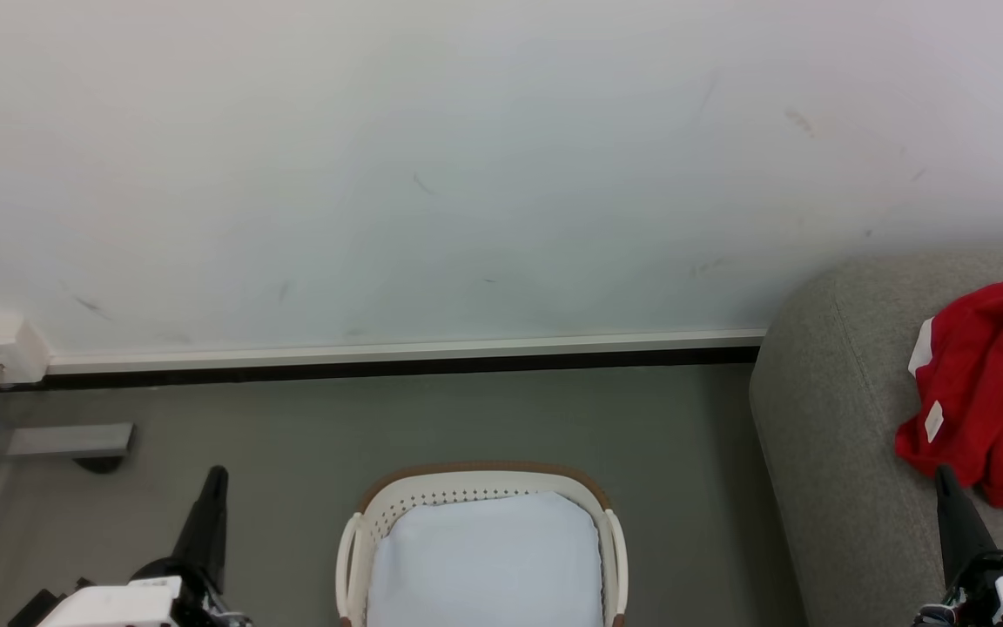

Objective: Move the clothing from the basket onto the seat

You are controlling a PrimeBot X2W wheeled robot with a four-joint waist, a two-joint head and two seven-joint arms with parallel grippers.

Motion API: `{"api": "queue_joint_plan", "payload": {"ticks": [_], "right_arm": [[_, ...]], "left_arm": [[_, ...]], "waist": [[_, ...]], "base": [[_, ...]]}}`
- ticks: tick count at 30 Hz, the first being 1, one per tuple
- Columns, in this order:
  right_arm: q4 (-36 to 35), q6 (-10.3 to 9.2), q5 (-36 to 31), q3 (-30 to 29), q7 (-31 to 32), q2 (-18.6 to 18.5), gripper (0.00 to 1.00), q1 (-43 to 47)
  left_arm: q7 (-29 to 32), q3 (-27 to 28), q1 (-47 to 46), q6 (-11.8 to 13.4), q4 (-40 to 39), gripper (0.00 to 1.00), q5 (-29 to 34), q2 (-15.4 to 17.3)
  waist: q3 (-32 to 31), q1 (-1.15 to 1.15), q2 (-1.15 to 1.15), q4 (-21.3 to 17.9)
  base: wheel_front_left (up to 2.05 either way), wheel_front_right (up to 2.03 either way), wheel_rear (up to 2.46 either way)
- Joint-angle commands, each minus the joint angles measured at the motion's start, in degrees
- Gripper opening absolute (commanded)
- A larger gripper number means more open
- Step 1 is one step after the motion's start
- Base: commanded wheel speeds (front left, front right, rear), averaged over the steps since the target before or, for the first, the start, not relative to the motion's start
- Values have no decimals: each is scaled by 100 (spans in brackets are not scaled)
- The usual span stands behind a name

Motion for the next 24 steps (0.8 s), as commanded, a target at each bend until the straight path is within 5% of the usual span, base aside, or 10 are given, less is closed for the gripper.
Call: {"api": "queue_joint_plan", "payload": {"ticks": [1,24], "right_arm": [[-27,-12,-16,-23,21,-3,0,-65],[-27,-12,-12,-20,18,-2,0,-65]], "left_arm": [[21,1,-40,-22,-19,0,-85,13],[20,1,-40,-22,-19,0,-85,13]], "waist": [[0,0,0,0],[0,0,0,0]], "base": [[0,0,0],[0,0,0]]}}
